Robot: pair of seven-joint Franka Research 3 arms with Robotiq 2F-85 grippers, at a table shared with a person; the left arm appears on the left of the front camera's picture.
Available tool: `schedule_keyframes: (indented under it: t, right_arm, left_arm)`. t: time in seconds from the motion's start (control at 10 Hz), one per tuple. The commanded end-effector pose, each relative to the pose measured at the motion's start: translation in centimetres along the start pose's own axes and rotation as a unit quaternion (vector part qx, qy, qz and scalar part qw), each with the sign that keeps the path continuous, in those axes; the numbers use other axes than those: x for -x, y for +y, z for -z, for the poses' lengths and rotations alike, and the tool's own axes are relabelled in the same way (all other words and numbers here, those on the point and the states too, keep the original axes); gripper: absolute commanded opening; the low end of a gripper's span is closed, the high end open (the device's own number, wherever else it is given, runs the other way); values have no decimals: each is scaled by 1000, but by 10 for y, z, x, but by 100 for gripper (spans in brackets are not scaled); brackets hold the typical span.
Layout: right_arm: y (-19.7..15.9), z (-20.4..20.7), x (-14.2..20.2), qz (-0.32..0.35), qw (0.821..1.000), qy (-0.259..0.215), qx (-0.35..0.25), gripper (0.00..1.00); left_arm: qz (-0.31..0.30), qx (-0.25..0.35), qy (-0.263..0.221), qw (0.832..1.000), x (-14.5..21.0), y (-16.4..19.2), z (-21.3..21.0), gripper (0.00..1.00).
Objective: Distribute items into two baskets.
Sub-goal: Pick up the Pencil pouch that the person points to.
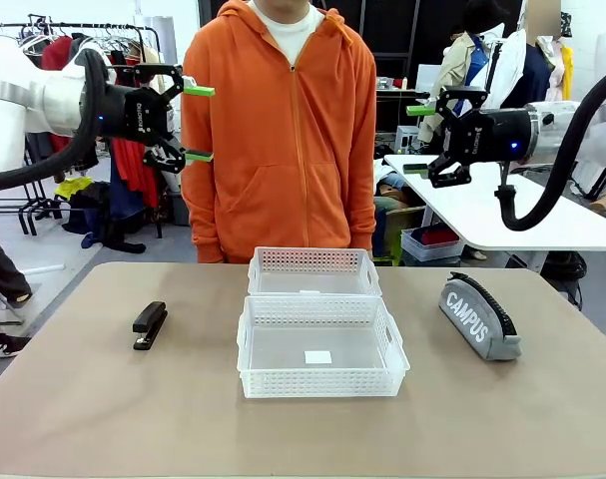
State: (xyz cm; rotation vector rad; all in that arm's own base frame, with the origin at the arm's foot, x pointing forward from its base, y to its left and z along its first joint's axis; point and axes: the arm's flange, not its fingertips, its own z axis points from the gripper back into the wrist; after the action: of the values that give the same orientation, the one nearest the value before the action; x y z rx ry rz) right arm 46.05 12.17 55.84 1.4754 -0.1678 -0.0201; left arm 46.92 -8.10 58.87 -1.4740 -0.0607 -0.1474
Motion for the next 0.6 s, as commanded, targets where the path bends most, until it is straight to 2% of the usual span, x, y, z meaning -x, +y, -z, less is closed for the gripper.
schedule_keyframes:
  t: [0.0,0.5]
  right_arm:
    - [8,-1,-13,21,999,6,-27,100]
    - [11,-3,-17,18,999,3,-33,100]
  left_arm:
    - [-2,14,-26,1000,6,-2,3,100]
    - [-2,4,-17,1000,-1,1,3,100]
